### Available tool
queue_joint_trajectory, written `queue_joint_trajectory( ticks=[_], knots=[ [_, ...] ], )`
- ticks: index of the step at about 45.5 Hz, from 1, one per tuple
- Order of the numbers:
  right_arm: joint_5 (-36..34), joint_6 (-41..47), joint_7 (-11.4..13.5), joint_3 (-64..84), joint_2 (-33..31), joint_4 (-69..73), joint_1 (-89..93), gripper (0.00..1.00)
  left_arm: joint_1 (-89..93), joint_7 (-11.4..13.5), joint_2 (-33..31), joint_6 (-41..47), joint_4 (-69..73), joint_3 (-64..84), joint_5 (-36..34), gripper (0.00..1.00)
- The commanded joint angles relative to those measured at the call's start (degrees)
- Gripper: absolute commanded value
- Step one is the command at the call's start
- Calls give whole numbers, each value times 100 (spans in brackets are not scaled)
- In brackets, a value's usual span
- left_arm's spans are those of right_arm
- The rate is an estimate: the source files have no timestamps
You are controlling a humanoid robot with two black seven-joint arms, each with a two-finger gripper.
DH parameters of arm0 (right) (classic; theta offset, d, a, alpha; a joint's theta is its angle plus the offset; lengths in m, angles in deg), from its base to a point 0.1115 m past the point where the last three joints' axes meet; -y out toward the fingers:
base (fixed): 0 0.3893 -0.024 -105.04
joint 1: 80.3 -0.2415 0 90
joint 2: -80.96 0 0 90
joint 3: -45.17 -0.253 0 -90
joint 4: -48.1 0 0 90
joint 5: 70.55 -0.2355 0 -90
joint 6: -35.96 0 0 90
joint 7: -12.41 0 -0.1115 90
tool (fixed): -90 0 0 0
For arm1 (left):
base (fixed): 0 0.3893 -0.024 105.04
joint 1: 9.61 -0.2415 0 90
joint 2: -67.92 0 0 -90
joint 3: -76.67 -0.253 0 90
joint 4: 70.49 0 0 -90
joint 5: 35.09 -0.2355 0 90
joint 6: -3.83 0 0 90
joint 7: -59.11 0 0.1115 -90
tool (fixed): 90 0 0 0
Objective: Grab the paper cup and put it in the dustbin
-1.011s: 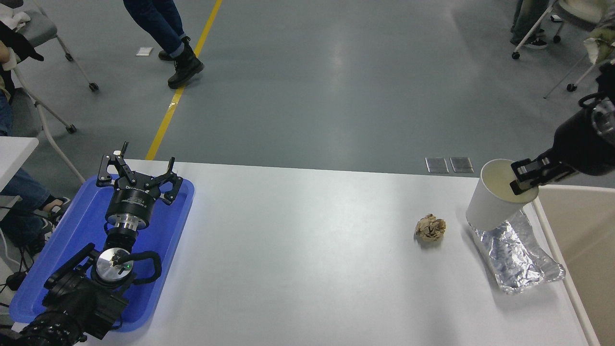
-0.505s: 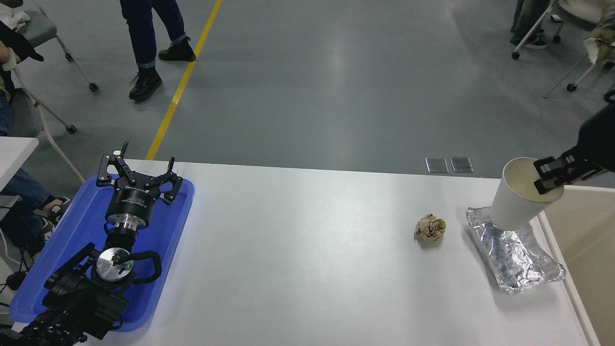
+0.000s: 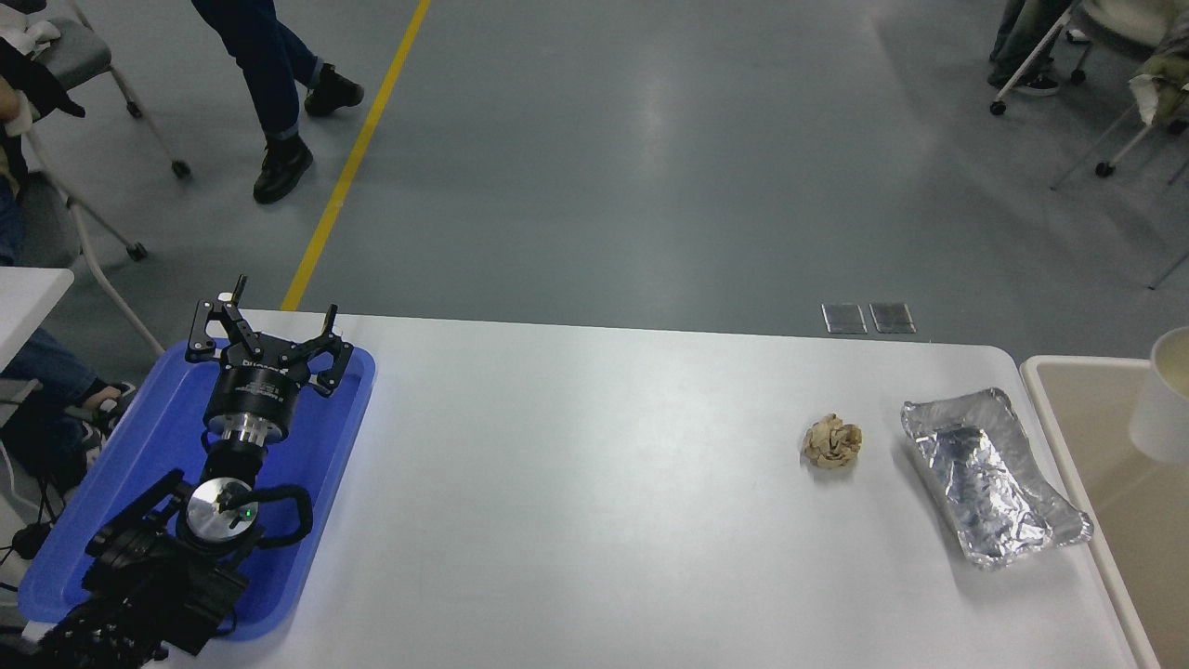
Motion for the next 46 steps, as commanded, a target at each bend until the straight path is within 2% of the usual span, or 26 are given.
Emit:
queue_joint_trajectory(
  ticks=[1,6,16,24,29,32,38,46],
  knots=[
    [69,-416,-222,-626,-431,-2017,2083,0,0,8,0,0,1,0,6,100],
    [-106,-759,-222,-1013,-501,-2695,3016,0,0,8,-8,0,1,0,6,100],
    [-1107,-1049,-214,-1971,-457,-4530,5229,0,0,8,-8,0,1,0,6,100],
    [-2382,-1163,-161,-2789,175,-6201,7313,0,0,8,-8,9,1,0,6,100],
    [-3085,-1321,-82,-2859,457,-6572,7930,0,0,8,-8,9,1,0,6,100],
    [-3402,-1532,102,-2903,597,-6572,8141,0,0,8,-8,9,1,0,6,100],
    [-3701,-2068,708,-3386,861,-6572,8545,0,0,17,-8,17,1,0,6,100],
    [-3693,-2350,1060,-4107,1213,-6572,8888,0,9,17,-8,17,1,0,6,100]
  ],
)
